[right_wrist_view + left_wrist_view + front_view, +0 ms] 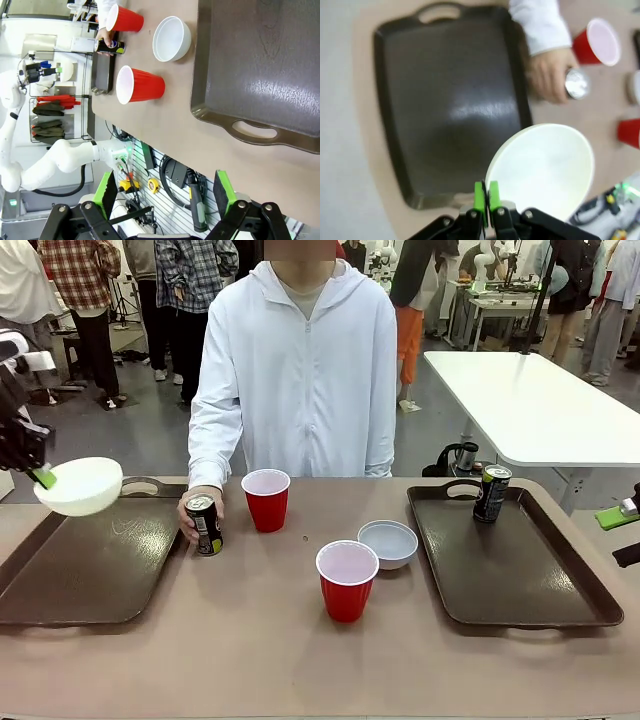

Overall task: Prepare tableware on both trays.
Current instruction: Pick up a Picnic Bowl from the table and place it on a Handle tray.

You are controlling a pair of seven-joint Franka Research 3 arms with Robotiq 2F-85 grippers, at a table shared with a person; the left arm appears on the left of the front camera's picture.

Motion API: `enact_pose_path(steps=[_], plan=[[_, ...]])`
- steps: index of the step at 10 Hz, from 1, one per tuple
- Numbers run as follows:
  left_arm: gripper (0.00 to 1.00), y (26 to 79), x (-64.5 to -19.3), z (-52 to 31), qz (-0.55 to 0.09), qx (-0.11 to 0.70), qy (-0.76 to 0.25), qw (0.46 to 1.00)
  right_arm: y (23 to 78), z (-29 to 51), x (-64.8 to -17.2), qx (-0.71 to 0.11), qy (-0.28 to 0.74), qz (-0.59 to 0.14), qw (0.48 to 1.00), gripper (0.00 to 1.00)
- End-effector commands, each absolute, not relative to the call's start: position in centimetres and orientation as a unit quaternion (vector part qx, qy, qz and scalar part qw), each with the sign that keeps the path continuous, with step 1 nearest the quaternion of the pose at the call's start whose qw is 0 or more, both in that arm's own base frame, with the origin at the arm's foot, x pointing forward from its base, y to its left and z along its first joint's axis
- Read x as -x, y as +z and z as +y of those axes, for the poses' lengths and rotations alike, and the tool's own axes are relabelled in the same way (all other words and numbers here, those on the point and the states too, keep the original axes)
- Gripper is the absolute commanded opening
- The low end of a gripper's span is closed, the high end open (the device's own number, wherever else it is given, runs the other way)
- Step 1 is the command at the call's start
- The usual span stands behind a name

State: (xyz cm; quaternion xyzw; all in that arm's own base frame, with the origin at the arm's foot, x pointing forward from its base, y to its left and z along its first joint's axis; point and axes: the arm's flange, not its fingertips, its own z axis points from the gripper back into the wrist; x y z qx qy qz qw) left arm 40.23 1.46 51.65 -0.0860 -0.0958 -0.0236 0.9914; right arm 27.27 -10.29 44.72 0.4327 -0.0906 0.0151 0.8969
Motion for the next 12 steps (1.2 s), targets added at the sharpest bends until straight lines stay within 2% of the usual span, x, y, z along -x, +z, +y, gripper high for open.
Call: enact_pose_path(steps=[1, 6, 7, 8, 9, 12], plan=[[0.00, 50.4, -42.5, 2.7, -0.101, 0.072, -0.014, 0.992, 44.9, -10.2, -27.4, -0.441, 0.015, -0.093, 0.892, 1.00], [0.00, 43.1, -45.3, 4.1, -0.089, 0.037, -0.006, 0.995, 44.9, -10.2, -27.4, -0.441, 0.015, -0.093, 0.892, 1.00], [0.00, 44.1, -41.7, 3.9, -0.050, 0.032, 0.004, 0.998, 44.9, -10.2, -27.4, -0.441, 0.015, -0.093, 0.892, 1.00], [0.00, 45.5, -34.4, 3.1, 0.010, 0.005, -0.057, 0.998, 44.9, -10.2, -27.4, -0.441, 0.015, -0.093, 0.892, 1.00], [0.00, 45.7, -31.6, 3.3, 0.033, -0.023, -0.077, 0.996, 44.9, -10.2, -27.4, -0.441, 0.015, -0.093, 0.892, 1.00], [0.00, 44.7, -32.5, 3.0, 0.021, -0.010, -0.058, 0.998, 44.9, -10.2, -27.4, -0.441, 0.015, -0.093, 0.892, 1.00]])
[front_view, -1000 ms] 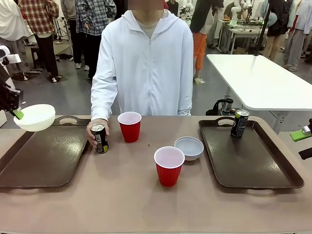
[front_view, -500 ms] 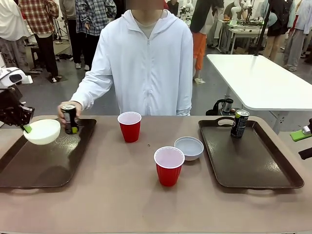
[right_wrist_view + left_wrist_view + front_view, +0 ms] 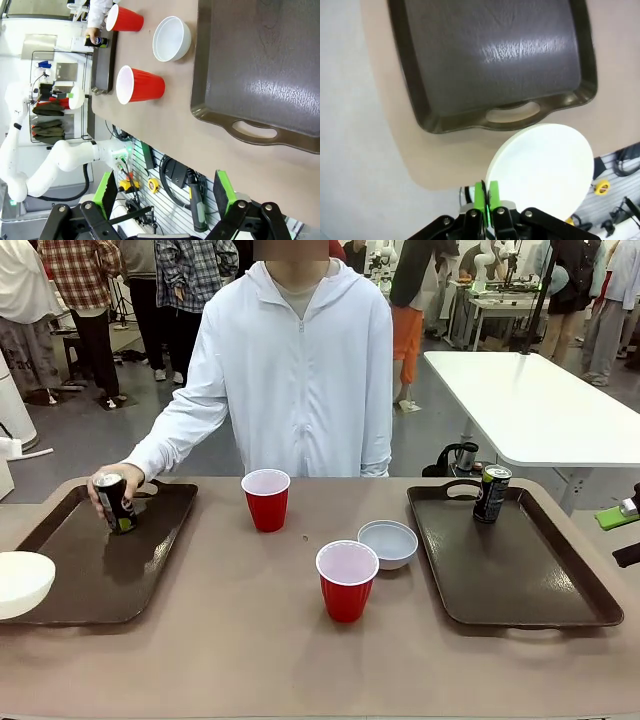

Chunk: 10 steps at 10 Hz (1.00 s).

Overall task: Prepare tableware on both trays.
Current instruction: Pick up a Picnic Bowl from the table and place it on a Handle tray.

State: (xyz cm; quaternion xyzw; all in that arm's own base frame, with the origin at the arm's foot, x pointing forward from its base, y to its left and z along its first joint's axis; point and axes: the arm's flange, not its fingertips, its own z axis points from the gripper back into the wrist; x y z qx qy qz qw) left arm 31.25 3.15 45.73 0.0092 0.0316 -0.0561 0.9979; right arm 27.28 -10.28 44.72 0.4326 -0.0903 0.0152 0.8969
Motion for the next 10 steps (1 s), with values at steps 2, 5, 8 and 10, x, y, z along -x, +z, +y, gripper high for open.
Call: enact_pose_path(steps=[2, 5, 8, 10], plan=[[0.00, 44.6, -32.9, 2.7, 0.017, -0.011, -0.054, 0.998, 44.9, -10.2, -27.4, -0.441, 0.015, -0.093, 0.892, 1.00], [0.00, 43.2, -35.4, 1.6, -0.034, 0.032, -0.056, 0.997, 44.9, -10.2, -27.4, -0.441, 0.015, -0.093, 0.892, 1.00], [0.00, 39.4, -38.3, 0.5, -0.063, 0.064, -0.070, 0.994, 44.9, -10.2, -27.4, -0.441, 0.015, -0.093, 0.892, 1.00], [0.00, 37.8, -39.8, 0.3, -0.082, 0.082, -0.077, 0.990, 44.9, -10.2, -27.4, -0.441, 0.015, -0.093, 0.892, 1.00]])
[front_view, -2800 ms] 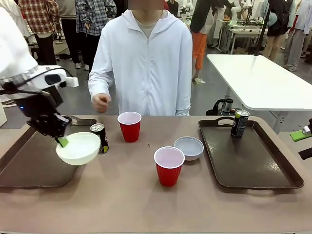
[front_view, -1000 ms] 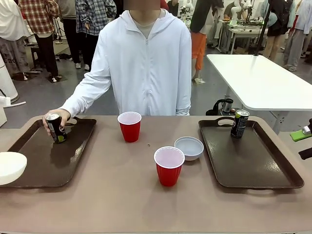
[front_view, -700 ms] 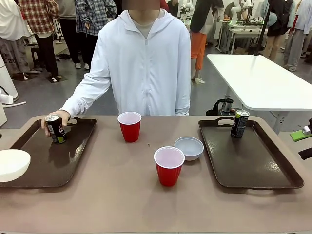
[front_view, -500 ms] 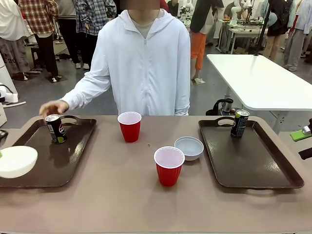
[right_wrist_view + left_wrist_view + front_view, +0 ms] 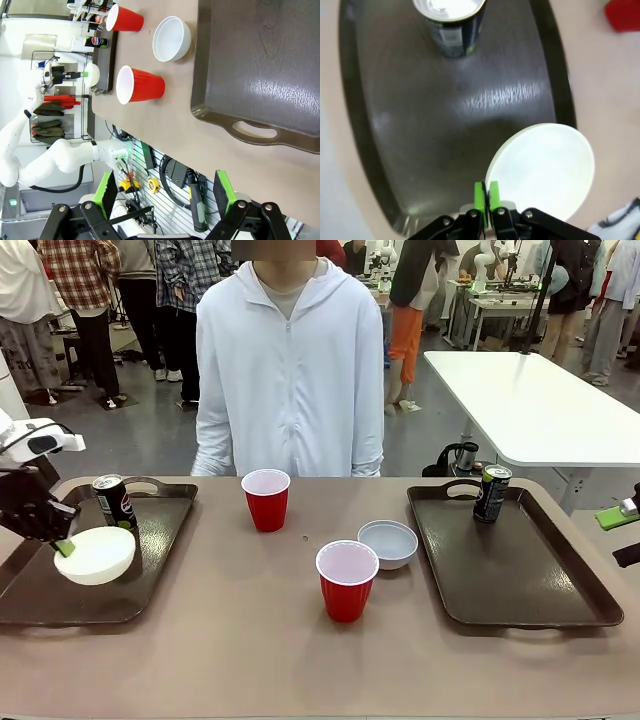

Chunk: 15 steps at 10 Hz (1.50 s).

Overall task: Prepare tableware on both trays.
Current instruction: Pick up a Picnic Bowl from the table and place it on a Handle tray.

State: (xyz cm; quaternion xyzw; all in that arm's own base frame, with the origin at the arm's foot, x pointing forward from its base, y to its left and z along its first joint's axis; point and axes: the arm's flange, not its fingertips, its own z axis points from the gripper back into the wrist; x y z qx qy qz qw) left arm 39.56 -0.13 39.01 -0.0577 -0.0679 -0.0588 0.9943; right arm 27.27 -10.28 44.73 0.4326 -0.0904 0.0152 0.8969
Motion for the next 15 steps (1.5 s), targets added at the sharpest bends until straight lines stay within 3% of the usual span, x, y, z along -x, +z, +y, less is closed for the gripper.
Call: enact_pose_path(steps=[1, 4, 5, 6, 8, 12, 13, 15], plan=[[0.00, 37.1, -40.6, 0.3, -0.086, 0.085, -0.073, 0.990, 44.9, -10.2, -27.4, -0.441, 0.015, -0.093, 0.892, 1.00], [0.00, 35.7, -41.8, 0.4, -0.076, 0.087, -0.067, 0.991, 44.9, -10.2, -27.4, -0.441, 0.015, -0.093, 0.892, 1.00], [0.19, 35.5, -42.0, 0.3, -0.070, 0.085, -0.064, 0.992, 44.9, -10.2, -27.4, -0.441, 0.015, -0.093, 0.892, 1.00], [0.61, 35.4, -42.0, 0.4, -0.068, 0.085, -0.063, 0.992, 44.9, -10.2, -27.4, -0.441, 0.015, -0.093, 0.892, 1.00], [1.00, 36.1, -41.6, 0.2, -0.060, 0.099, -0.063, 0.991, 44.9, -10.2, -27.4, -0.441, 0.015, -0.093, 0.892, 1.00], [1.00, 40.2, -37.3, -2.1, -0.049, 0.079, -0.102, 0.990, 44.9, -10.2, -27.4, -0.441, 0.015, -0.093, 0.892, 1.00], [0.74, 41.1, -36.5, -2.4, -0.049, 0.069, -0.104, 0.991, 44.9, -10.2, -27.4, -0.441, 0.015, -0.093, 0.892, 1.00], [0.94, 43.3, -35.0, -2.8, -0.053, 0.040, -0.102, 0.993, 44.9, -10.2, -27.4, -0.441, 0.015, -0.093, 0.892, 1.00]])
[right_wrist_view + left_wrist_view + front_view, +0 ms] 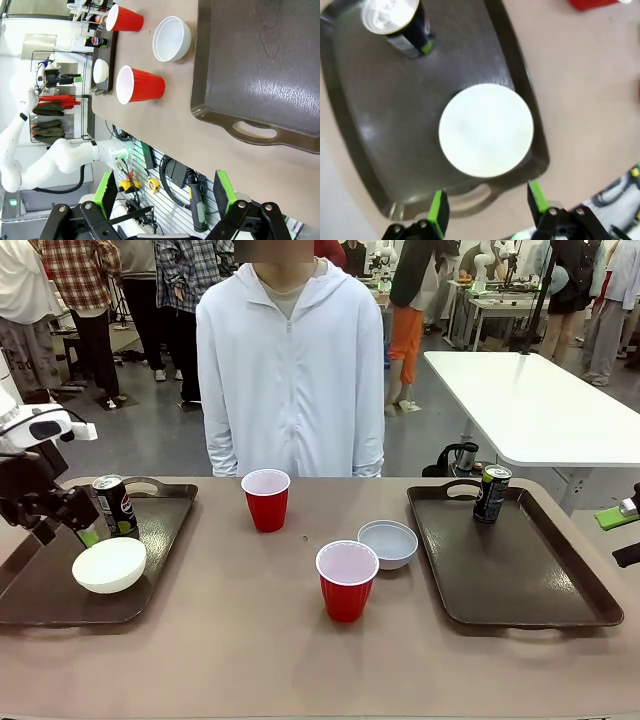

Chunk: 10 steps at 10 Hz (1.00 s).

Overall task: Prepare tableware on both trays.
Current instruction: Pick up a Picnic Bowl from the table and place it on a Handle tray.

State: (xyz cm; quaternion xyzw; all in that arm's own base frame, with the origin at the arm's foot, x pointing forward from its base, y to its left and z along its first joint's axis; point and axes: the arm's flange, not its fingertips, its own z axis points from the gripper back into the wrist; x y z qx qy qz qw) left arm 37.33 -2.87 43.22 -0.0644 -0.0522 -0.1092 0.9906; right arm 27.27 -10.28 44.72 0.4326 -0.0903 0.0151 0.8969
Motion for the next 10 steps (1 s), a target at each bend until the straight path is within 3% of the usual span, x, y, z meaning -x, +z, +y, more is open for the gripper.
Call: enact_pose_path(steps=[1, 9, 10], plan=[[0.96, 44.2, -34.1, -3.1, -0.060, 0.029, -0.109, 0.992, 44.9, -10.2, -27.4, -0.441, 0.015, -0.093, 0.892, 1.00], [0.96, 46.4, -34.9, -3.1, -0.059, 0.036, -0.112, 0.991, 44.9, -10.2, -27.4, -0.441, 0.015, -0.093, 0.892, 1.00], [0.96, 47.9, -36.0, -1.1, -0.012, 0.129, -0.171, 0.977, 44.7, -10.3, -27.3, -0.433, 0.015, -0.090, 0.897, 1.00]])
